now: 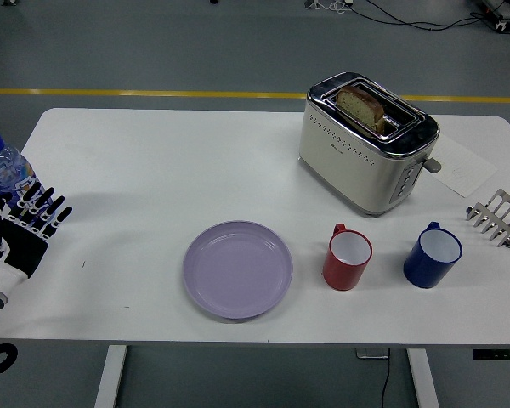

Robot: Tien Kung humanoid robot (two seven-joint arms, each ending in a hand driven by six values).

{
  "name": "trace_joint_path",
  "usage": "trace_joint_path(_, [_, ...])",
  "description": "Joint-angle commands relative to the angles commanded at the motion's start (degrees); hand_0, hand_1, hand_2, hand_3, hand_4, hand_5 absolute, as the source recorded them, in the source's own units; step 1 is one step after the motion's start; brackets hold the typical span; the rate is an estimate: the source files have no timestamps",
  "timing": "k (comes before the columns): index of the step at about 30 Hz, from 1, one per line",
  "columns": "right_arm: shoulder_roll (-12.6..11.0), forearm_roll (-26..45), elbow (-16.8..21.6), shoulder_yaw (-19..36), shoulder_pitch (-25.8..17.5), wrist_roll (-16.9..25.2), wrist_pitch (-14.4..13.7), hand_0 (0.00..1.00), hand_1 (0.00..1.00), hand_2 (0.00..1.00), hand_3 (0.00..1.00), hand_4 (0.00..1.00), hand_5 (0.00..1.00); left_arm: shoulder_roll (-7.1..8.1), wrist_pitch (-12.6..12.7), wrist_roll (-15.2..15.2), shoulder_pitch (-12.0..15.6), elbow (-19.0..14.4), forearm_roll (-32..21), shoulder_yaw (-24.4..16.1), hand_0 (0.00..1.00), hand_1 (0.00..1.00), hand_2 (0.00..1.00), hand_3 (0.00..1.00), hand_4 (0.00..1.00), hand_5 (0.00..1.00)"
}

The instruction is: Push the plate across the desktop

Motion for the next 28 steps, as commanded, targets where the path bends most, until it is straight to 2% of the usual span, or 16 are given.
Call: trace_joint_path(28, [-0.02, -1.38, 0.00, 1.32, 0.77, -0.03, -0.34, 0.644, 0.642, 0.701, 0.605, 0.424, 0.240, -0.28, 0.43, -0.23, -0.20, 0.19, -0.17, -0.41, 0.633, 0.676, 0.670, 0.641, 0.481, 0.998])
